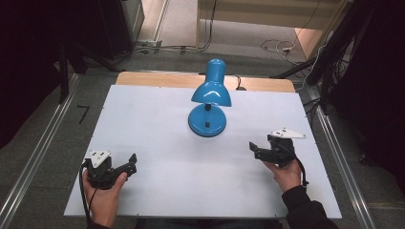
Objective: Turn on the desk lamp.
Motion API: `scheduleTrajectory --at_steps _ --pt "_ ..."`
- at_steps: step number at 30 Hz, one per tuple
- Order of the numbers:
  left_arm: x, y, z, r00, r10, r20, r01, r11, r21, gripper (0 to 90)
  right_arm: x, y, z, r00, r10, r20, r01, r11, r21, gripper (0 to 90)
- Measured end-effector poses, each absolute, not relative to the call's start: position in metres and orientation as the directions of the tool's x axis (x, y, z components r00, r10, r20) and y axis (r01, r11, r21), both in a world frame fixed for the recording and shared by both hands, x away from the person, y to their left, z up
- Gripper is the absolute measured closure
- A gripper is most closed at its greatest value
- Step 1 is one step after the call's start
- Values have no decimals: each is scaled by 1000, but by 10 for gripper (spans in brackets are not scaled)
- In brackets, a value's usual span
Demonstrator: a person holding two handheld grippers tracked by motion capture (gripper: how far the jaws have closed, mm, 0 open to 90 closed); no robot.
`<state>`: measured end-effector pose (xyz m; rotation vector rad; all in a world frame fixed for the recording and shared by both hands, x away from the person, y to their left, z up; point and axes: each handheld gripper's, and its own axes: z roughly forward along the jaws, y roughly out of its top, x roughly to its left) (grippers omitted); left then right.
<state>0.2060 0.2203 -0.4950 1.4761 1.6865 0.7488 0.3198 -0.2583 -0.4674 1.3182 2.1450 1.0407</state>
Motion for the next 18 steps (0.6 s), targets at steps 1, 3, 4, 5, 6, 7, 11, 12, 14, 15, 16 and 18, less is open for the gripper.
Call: scheduleTrajectory --at_steps 1,3,4,5,6,7,11,12,14,15,16,18 --pt "206 220 -495 -43 986 -163 541 160 826 85 320 -257 -468 -468 883 36 576 274 770 183" --pt "206 220 -495 -43 986 -163 542 160 825 85 321 -254 -468 -470 882 37 577 275 769 183" --pt "206 220 -495 -43 986 -163 542 160 825 85 321 -254 -468 -470 882 37 577 275 769 183" --pt "206 220 -495 -42 986 -163 542 159 825 84 323 -251 -469 -474 880 39 577 277 768 184" --pt "206 220 -495 -43 986 -164 542 160 825 84 323 -250 -468 -476 879 38 577 280 767 184" --pt "206 220 -495 -43 986 -164 542 161 825 85 324 -248 -469 -476 879 39 577 278 768 184" --pt "206 220 -495 -45 985 -164 543 162 824 85 326 -242 -470 -479 877 44 579 278 767 184" --pt "206 220 -495 -44 985 -165 544 162 823 85 326 -242 -470 -479 877 44 579 278 767 184" --pt "206 220 -495 -42 985 -168 542 164 824 85 329 -238 -471 -482 875 42 580 282 764 184" --pt "206 220 -495 -43 985 -169 543 165 824 85 329 -236 -471 -485 874 41 579 285 764 185" --pt "206 220 -495 -43 985 -169 543 165 824 85 329 -236 -471 -485 874 41 579 285 764 185" --pt "206 220 -496 -43 985 -168 544 164 823 85 330 -234 -471 -486 873 44 581 285 762 185"
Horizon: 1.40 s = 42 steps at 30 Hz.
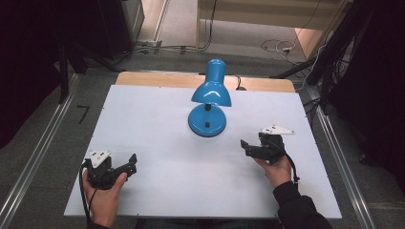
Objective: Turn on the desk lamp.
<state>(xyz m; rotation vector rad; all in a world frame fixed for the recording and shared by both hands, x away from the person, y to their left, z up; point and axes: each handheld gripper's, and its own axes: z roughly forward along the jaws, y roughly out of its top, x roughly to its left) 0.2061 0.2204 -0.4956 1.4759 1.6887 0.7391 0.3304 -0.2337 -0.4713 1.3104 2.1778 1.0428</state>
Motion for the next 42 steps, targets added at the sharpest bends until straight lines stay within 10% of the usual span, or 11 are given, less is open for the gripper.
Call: scheduleTrajectory --at_steps 42 --pt "206 221 -495 -34 983 -178 539 168 825 85 354 -187 -478 -504 863 28 567 306 764 200"
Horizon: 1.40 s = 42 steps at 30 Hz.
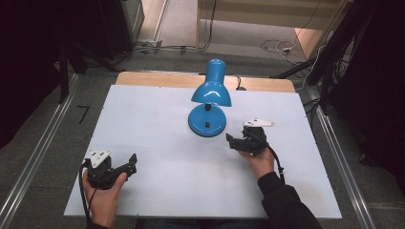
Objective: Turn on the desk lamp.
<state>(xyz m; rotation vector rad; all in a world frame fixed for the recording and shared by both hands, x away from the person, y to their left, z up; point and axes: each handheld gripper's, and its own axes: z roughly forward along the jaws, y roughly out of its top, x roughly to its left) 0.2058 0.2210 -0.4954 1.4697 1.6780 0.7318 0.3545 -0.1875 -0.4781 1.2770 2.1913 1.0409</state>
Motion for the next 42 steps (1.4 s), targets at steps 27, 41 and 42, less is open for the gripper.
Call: scheduleTrajectory --at_steps 27,41,42 --pt "206 222 -496 -31 982 -186 541 173 823 85 371 -150 -477 -515 857 32 562 310 767 221" --pt "205 222 -496 -31 981 -191 540 178 823 85 379 -131 -482 -518 855 25 539 304 786 318" --pt "205 223 -496 -30 981 -190 541 176 822 85 380 -130 -483 -516 856 26 539 301 787 318"
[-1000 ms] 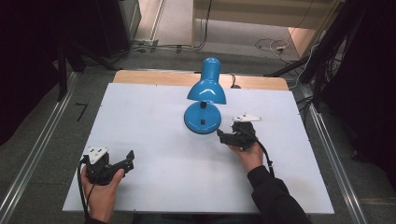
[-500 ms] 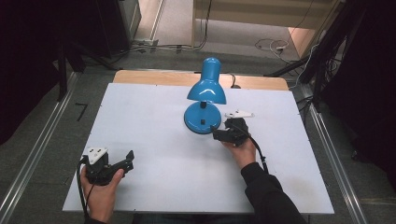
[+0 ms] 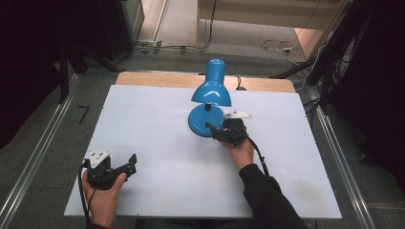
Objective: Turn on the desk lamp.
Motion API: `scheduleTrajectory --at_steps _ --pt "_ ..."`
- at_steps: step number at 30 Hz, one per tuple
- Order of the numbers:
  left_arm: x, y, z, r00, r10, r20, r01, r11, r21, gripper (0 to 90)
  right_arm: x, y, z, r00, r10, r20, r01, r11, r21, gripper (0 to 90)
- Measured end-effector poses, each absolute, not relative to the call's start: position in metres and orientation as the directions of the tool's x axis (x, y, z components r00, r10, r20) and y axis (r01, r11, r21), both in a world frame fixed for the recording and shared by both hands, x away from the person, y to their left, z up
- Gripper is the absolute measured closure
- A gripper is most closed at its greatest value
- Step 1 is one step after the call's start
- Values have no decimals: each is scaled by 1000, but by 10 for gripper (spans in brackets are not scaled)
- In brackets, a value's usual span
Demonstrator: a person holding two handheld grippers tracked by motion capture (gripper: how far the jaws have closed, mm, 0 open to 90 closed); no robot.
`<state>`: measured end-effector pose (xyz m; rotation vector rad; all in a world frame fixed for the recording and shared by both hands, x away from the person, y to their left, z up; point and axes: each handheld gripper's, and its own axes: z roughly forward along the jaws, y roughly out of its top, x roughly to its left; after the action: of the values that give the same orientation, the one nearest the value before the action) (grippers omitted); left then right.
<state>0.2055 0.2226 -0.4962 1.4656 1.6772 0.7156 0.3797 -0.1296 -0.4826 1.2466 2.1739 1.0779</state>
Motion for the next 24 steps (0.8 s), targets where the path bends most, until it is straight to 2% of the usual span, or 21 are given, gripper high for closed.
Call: scheduleTrajectory --at_steps 7,10,16,17,19,20,22,24 --pt "205 223 -496 -30 980 -195 541 179 822 85 384 -123 -485 -508 861 26 531 290 796 323" --pt "205 223 -496 -31 980 -196 540 182 821 85 385 -121 -487 -506 862 32 527 280 803 364" --pt "205 224 -496 -30 978 -205 539 189 821 85 387 -119 -490 -495 869 12 504 276 819 593" --pt "204 224 -496 -29 978 -205 541 188 819 85 387 -119 -490 -495 869 12 504 276 819 593" --pt "205 225 -497 -32 978 -205 544 189 817 85 388 -116 -491 -499 867 3 503 287 815 691" --pt "205 225 -497 -32 978 -205 544 189 817 85 388 -116 -491 -499 867 3 503 287 815 691" --pt "205 225 -497 -35 978 -207 542 193 818 85 389 -113 -491 -500 866 -6 495 292 818 780" --pt "205 225 -497 -34 977 -208 540 194 819 85 390 -113 -491 -501 865 -6 496 293 817 802"
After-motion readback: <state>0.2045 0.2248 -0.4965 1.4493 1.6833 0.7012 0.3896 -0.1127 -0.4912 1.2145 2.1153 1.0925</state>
